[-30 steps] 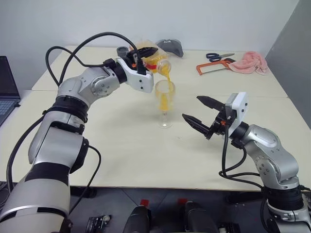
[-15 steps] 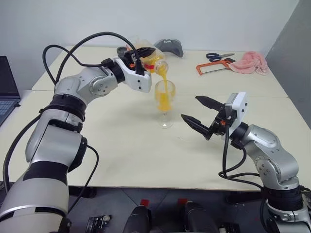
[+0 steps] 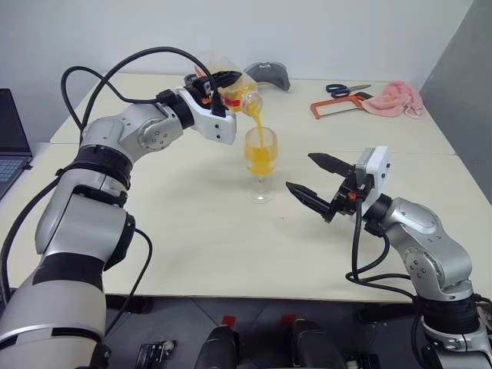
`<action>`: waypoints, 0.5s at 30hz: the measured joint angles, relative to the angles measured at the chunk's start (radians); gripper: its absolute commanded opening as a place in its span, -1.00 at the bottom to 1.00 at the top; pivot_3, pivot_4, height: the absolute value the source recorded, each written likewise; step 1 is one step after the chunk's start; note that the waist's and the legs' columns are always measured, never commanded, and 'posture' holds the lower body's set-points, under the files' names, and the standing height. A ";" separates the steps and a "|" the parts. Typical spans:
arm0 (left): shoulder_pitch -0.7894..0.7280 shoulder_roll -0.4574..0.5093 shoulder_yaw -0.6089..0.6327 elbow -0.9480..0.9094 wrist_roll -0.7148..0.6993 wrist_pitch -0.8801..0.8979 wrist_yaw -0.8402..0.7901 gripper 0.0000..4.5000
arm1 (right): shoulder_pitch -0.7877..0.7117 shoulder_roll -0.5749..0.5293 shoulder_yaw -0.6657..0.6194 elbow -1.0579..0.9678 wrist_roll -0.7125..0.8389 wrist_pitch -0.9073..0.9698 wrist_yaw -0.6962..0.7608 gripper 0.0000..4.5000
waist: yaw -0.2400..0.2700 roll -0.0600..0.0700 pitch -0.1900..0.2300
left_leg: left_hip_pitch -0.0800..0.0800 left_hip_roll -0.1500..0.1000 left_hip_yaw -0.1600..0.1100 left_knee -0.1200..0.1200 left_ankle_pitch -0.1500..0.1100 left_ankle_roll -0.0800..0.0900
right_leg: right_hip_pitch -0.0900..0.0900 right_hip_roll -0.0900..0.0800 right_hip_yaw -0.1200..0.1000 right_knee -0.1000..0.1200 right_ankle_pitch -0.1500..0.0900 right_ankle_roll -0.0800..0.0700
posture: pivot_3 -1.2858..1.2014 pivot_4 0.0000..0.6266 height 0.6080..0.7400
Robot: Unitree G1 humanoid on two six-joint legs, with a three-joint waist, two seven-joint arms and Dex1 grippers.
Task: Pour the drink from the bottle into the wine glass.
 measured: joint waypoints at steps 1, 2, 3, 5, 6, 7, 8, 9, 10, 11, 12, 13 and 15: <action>-0.001 0.001 0.000 0.002 0.000 0.001 0.005 -0.25 | 0.000 0.000 0.001 0.000 0.001 0.001 0.000 1.00 | 0.000 0.000 0.000 | 0.000 0.000 0.000 0.000 0.000 0.000 | 0.000 0.000 0.000 0.000 0.000 0.000 | 0.03 -0.52 1.00; -0.002 0.001 -0.001 0.003 0.001 0.001 0.010 -0.25 | 0.000 0.000 0.001 0.000 0.003 0.002 0.000 1.00 | 0.000 0.000 0.000 | 0.000 0.000 0.000 0.000 0.000 0.000 | 0.000 0.000 0.000 0.000 0.000 0.000 | 0.03 -0.52 1.00; -0.004 0.001 -0.003 0.004 0.002 0.001 0.013 -0.25 | 0.000 -0.001 0.001 0.000 0.004 0.003 0.000 1.00 | 0.000 0.000 0.000 | 0.000 0.000 0.000 0.000 0.000 0.000 | 0.000 0.000 0.000 0.000 0.000 0.000 | 0.03 -0.52 1.00; -0.008 0.001 -0.007 0.006 0.005 0.001 0.015 -0.25 | 0.000 -0.001 0.002 0.000 0.006 0.006 0.000 1.00 | 0.000 0.000 0.000 | 0.000 0.000 0.000 0.000 0.000 0.000 | 0.000 0.000 0.000 0.000 0.000 0.000 | 0.03 -0.52 1.00; -0.009 0.001 -0.008 0.006 0.006 0.001 0.016 -0.25 | 0.000 -0.002 0.002 0.000 0.006 0.009 0.000 1.00 | 0.000 0.000 0.000 | 0.000 0.000 0.000 0.000 0.000 0.000 | 0.000 0.000 0.000 0.000 0.000 0.000 | 0.03 -0.52 1.00; -0.010 0.001 -0.008 0.007 0.006 0.001 0.016 -0.25 | 0.000 -0.002 0.002 0.000 0.006 0.011 0.000 1.00 | 0.000 0.000 0.000 | 0.000 0.000 0.000 0.000 0.000 0.000 | 0.000 0.000 0.000 0.000 0.000 0.000 | 0.03 -0.52 1.00; -0.011 0.001 -0.008 0.009 0.006 0.001 0.016 -0.25 | 0.000 -0.002 0.002 0.000 0.006 0.012 -0.001 1.00 | 0.000 0.000 0.000 | 0.000 0.000 0.000 0.000 0.000 0.000 | 0.000 0.000 0.000 0.000 0.000 0.000 | 0.03 -0.52 1.00; -0.011 0.001 -0.008 0.009 0.006 0.001 0.016 -0.25 | 0.000 -0.002 0.002 0.000 0.006 0.013 -0.001 1.00 | 0.000 0.000 0.000 | 0.000 0.000 0.000 0.000 0.000 0.000 | 0.000 0.000 0.000 0.000 0.000 0.000 | 0.03 -0.52 1.00; -0.012 0.001 -0.009 0.010 0.006 0.001 0.017 -0.25 | 0.000 -0.002 0.002 0.000 0.006 0.013 -0.001 1.00 | 0.000 0.000 0.000 | 0.000 0.000 0.000 0.000 0.000 0.000 | 0.000 0.000 0.000 0.000 0.000 0.000 | 0.03 -0.52 1.00; -0.013 0.001 -0.010 0.010 0.010 0.002 0.021 -0.25 | 0.000 -0.002 0.002 0.000 0.006 0.014 -0.001 1.00 | 0.000 0.000 0.000 | 0.000 0.000 0.000 0.000 0.000 0.000 | 0.000 0.000 0.000 0.000 0.000 0.000 | 0.03 -0.52 1.00; -0.015 0.001 -0.013 0.010 0.016 0.002 0.023 -0.25 | 0.000 -0.002 0.003 0.000 0.007 0.014 -0.001 1.00 | 0.000 0.000 0.000 | 0.000 0.000 0.000 0.000 0.000 0.000 | 0.000 0.000 0.000 0.000 0.000 0.000 | 0.03 -0.52 1.00; -0.017 0.001 -0.017 0.010 0.018 0.002 0.025 -0.25 | 0.000 -0.002 0.004 0.000 0.007 0.014 -0.001 1.00 | 0.000 0.000 0.000 | 0.000 0.000 0.000 0.000 0.000 0.000 | 0.000 0.000 0.000 0.000 0.000 0.000 | 0.03 -0.52 1.00; -0.019 0.001 -0.019 0.010 0.020 0.002 0.034 -0.25 | 0.000 -0.002 0.011 0.000 0.007 0.015 -0.001 1.00 | 0.000 0.000 0.000 | 0.000 0.000 0.000 0.000 0.000 0.000 | 0.000 0.000 0.000 0.000 0.000 0.000 | 0.03 -0.52 1.00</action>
